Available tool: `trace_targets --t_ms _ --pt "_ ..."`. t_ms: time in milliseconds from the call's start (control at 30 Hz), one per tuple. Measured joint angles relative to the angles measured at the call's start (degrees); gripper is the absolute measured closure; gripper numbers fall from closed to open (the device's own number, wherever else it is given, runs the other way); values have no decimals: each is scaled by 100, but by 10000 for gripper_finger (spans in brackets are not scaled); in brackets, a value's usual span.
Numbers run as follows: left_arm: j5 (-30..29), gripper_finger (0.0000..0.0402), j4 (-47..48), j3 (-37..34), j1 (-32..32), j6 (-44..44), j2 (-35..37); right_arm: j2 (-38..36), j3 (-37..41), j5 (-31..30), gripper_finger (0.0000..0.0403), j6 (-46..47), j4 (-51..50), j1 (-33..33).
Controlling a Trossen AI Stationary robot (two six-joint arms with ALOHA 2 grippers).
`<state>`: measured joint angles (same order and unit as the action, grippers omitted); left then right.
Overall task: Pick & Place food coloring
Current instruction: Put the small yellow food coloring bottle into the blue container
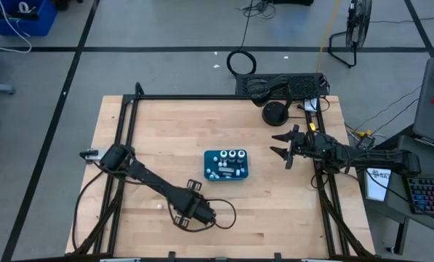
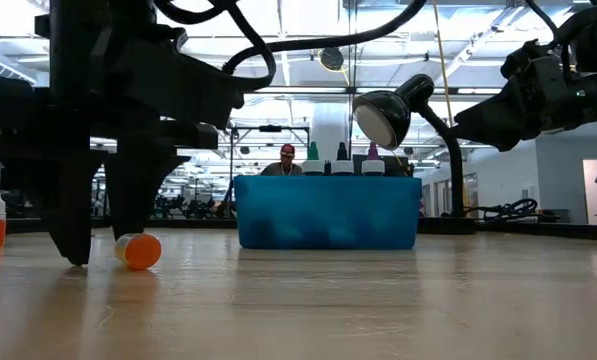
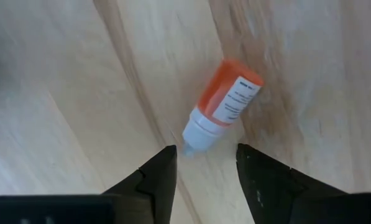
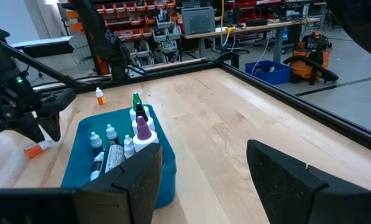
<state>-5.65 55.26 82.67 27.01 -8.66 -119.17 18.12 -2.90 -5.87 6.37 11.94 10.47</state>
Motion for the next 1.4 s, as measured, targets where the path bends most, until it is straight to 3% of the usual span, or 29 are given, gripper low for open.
trace_targets --t_ms 500,767,867,1067,1233,1400 --pt "175 250 -487 -6 -112 472 -13 1 0 -1 179 0 1 1" --pt "264 324 -544 -9 -143 518 -22 1 0 -2 179 -1 1 -1" --pt "-48 342 -633 95 -249 424 -40 1 2 -2 179 -2 1 1" --pt "-1348 342 -606 219 -313 888 86 1 0 0 179 0 1 1" --pt "-1799 342 -610 222 -611 1009 355 0 0 -2 179 -59 1 -1" --pt "-1832 342 -1028 224 -633 1045 651 1 1 -1 179 -120 -4 0"
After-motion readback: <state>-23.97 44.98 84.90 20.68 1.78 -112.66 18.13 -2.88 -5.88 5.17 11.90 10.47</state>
